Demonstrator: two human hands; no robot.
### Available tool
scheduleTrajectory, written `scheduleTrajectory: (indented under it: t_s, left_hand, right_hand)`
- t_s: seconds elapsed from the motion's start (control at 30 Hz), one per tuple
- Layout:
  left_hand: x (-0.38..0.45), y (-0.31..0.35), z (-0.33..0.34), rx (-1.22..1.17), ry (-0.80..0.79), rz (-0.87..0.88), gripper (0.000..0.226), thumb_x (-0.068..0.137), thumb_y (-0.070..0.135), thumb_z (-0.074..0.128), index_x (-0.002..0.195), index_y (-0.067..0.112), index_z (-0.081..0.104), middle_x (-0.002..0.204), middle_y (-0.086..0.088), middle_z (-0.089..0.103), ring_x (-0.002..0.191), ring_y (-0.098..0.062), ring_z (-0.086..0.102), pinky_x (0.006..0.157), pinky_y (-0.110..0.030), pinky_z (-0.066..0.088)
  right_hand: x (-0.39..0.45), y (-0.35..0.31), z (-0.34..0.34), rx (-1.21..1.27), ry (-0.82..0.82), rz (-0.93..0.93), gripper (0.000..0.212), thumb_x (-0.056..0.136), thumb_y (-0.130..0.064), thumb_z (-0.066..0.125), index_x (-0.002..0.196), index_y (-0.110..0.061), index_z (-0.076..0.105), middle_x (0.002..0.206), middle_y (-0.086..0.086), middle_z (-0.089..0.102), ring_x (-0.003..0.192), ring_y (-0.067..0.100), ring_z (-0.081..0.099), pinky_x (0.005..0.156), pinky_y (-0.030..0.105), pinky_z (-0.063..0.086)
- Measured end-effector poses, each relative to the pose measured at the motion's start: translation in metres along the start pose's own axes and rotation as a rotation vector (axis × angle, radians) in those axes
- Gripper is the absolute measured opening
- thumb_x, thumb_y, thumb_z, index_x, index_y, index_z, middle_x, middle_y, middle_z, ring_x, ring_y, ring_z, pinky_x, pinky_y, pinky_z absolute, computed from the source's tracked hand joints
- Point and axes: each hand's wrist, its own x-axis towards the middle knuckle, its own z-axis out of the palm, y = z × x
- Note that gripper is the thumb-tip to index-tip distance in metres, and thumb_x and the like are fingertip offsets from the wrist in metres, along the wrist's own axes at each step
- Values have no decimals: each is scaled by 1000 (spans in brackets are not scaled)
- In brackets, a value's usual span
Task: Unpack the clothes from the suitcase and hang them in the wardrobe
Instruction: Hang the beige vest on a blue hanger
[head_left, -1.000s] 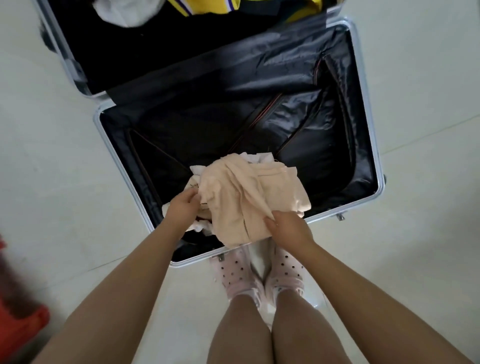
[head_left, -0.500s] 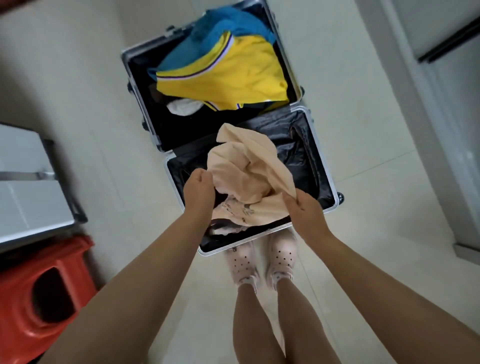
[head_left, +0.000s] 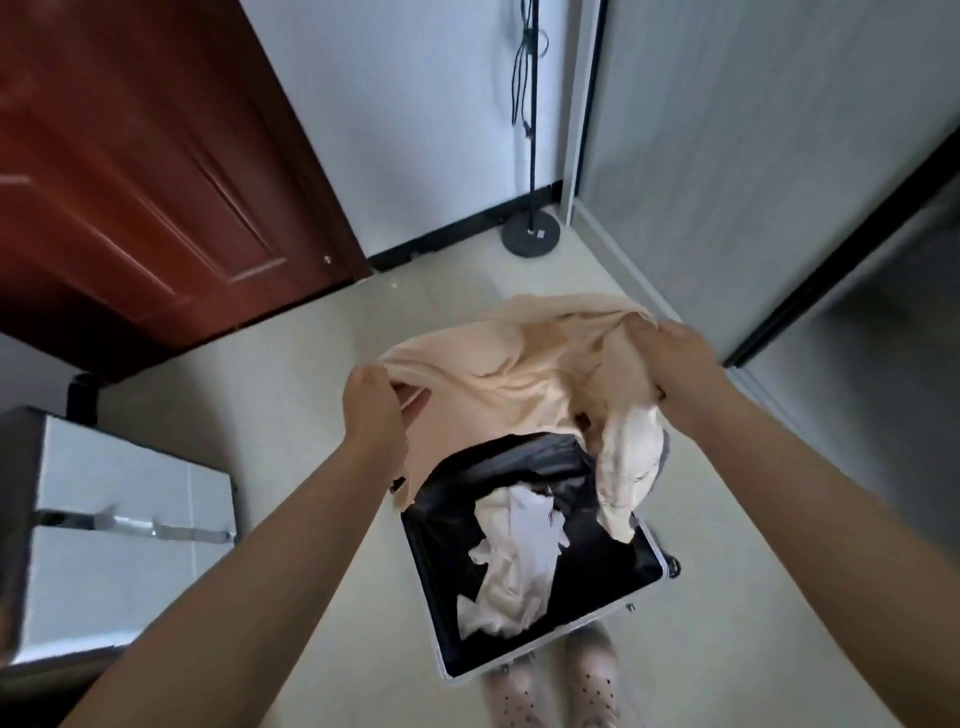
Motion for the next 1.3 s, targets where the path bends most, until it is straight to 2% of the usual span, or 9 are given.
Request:
scheduleTrajectory:
  t_s: [0.3,0.4,0.63,0.77,0.9,0.97,1.03,1.13,1.3]
  left_hand:
    - [-95,142,48,510,-317,305,28,91,17,50,117,13,40,98,-7,49,88,-21,51,60,-26,41]
    - [-147,170,59,667,-595,412,5,93,22,49,92,17,51,98,-3,57,84,-14,57,67,-24,42]
    - [-229,210,65,1208,-837,847,64,77,41,69,130,20,39,123,5,52,110,-13,52,96,-28,44]
    - [-237,207,65,1426,-701,754,71,79,47,66,133,8,40,131,-11,51,118,-28,51,98,-35,43]
    - [-251,208,62,1052,-543,467,47,96,15,47,137,-1,30,138,1,35,128,-26,40,82,-15,46]
    - [-263,219,67,820,-636,374,25,98,10,41,121,2,47,125,-11,51,104,-22,59,73,-21,49]
    - [-263,229,86,514,-716,404,22,99,11,34,88,9,53,89,-9,57,67,-16,60,56,-26,49]
    - [-266,251,100,104,-749,438,24,99,9,30,81,8,47,82,-5,56,54,-16,64,52,-26,53]
    - [-293,293,114,-223,-864,570,32,95,-2,26,68,10,37,54,-9,59,53,-17,68,64,-26,57]
  right_hand:
    - [-95,-230,-60,364,-415,-388,24,99,-18,34,86,-12,54,59,-4,64,51,8,61,51,21,52]
    - [-133,-280,-75,383,-472,-493,24,99,-24,32,86,-19,51,55,-5,64,50,10,66,41,20,52]
    - [-204,-368,-103,603,-386,-771,24,101,-27,28,89,-22,47,52,-7,61,47,10,66,31,10,30]
    - [-233,-391,-121,731,-404,-898,23,101,-29,27,93,-22,48,57,-7,67,54,12,68,38,14,40]
    - [-242,-400,-141,816,-333,-970,25,100,-34,31,93,-22,52,66,-7,71,73,16,70,53,20,50]
    - [-235,-400,-153,846,-256,-967,26,100,-35,31,96,-20,52,69,-7,72,71,14,70,56,19,51]
    - [-223,-394,-165,823,-137,-941,31,100,-33,30,110,-13,51,80,-4,73,69,12,69,58,20,52]
    - [-201,-374,-184,725,-13,-845,38,102,-24,21,140,-19,29,123,4,57,89,15,63,66,25,56]
    - [-186,-303,-184,385,-59,-719,67,94,0,42,145,-31,12,140,10,40,115,24,50,89,41,43]
